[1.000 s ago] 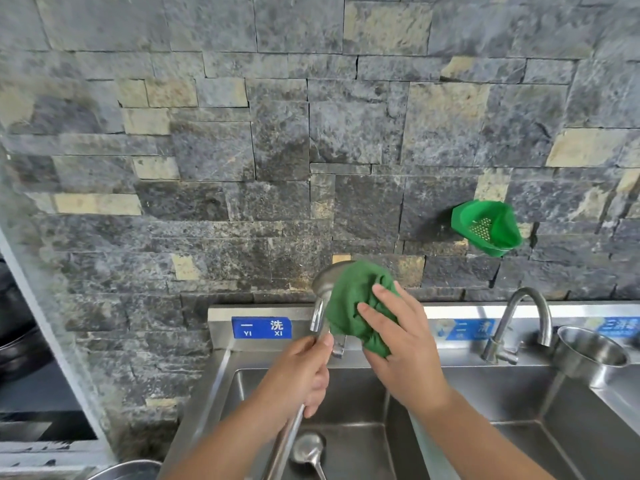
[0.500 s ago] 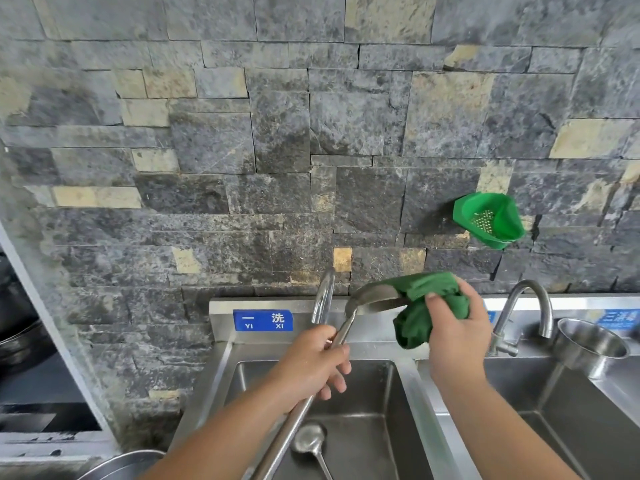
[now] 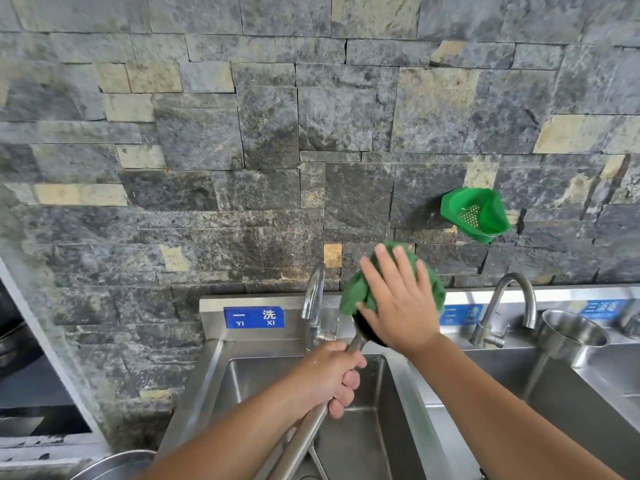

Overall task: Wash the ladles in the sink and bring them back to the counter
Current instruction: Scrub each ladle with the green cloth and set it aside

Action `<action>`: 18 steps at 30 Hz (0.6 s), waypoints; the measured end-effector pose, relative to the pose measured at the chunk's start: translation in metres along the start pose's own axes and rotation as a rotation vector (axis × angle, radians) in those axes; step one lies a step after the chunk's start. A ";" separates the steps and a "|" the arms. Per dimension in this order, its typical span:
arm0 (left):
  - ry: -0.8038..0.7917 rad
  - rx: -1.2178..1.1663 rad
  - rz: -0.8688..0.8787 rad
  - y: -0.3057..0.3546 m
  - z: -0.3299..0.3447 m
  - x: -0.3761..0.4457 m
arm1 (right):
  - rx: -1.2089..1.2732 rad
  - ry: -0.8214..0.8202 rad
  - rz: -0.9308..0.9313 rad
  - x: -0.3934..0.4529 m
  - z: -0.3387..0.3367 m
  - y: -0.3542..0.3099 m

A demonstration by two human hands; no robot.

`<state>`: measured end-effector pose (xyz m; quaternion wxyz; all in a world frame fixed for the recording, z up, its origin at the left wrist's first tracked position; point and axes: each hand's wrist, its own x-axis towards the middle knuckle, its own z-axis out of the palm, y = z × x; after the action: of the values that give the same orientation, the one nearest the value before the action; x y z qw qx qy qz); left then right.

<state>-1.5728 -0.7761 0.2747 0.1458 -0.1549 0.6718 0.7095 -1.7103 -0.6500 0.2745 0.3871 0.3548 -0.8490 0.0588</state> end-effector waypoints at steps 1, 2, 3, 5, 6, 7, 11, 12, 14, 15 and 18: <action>0.007 -0.018 -0.010 0.000 -0.001 0.001 | 0.000 -0.065 -0.045 -0.002 0.005 -0.004; 0.022 -0.032 -0.010 -0.001 -0.005 0.002 | 0.010 -0.115 -0.085 -0.005 0.012 -0.008; 0.038 -0.034 0.000 -0.002 -0.009 0.002 | 0.033 -0.161 -0.102 -0.010 0.018 -0.014; 0.059 -0.002 0.031 -0.006 -0.017 0.001 | 0.119 -0.209 -0.064 -0.019 0.026 -0.024; 0.060 0.024 0.043 -0.007 -0.019 0.000 | 0.187 -0.223 -0.031 -0.022 0.028 -0.029; 0.060 0.049 0.054 -0.007 -0.020 -0.001 | 0.263 -0.235 0.000 -0.023 0.030 -0.035; 0.057 0.096 0.102 -0.008 -0.021 -0.007 | 0.439 -0.206 0.035 -0.021 0.024 -0.055; 0.059 0.103 0.113 -0.009 -0.021 -0.007 | 0.468 -0.181 0.038 -0.019 0.021 -0.057; 0.067 0.094 0.110 -0.011 -0.022 -0.008 | 0.533 -0.171 0.039 -0.017 0.017 -0.057; 0.068 0.092 0.113 -0.012 -0.022 -0.008 | 0.557 -0.170 0.038 -0.016 0.016 -0.056; 0.059 0.076 0.109 -0.014 -0.025 -0.005 | 0.595 -0.191 0.040 -0.015 0.016 -0.049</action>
<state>-1.5616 -0.8004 0.2631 0.0928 -0.1335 0.7097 0.6855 -1.6815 -0.6844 0.2443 0.1835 0.4398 -0.8338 0.2786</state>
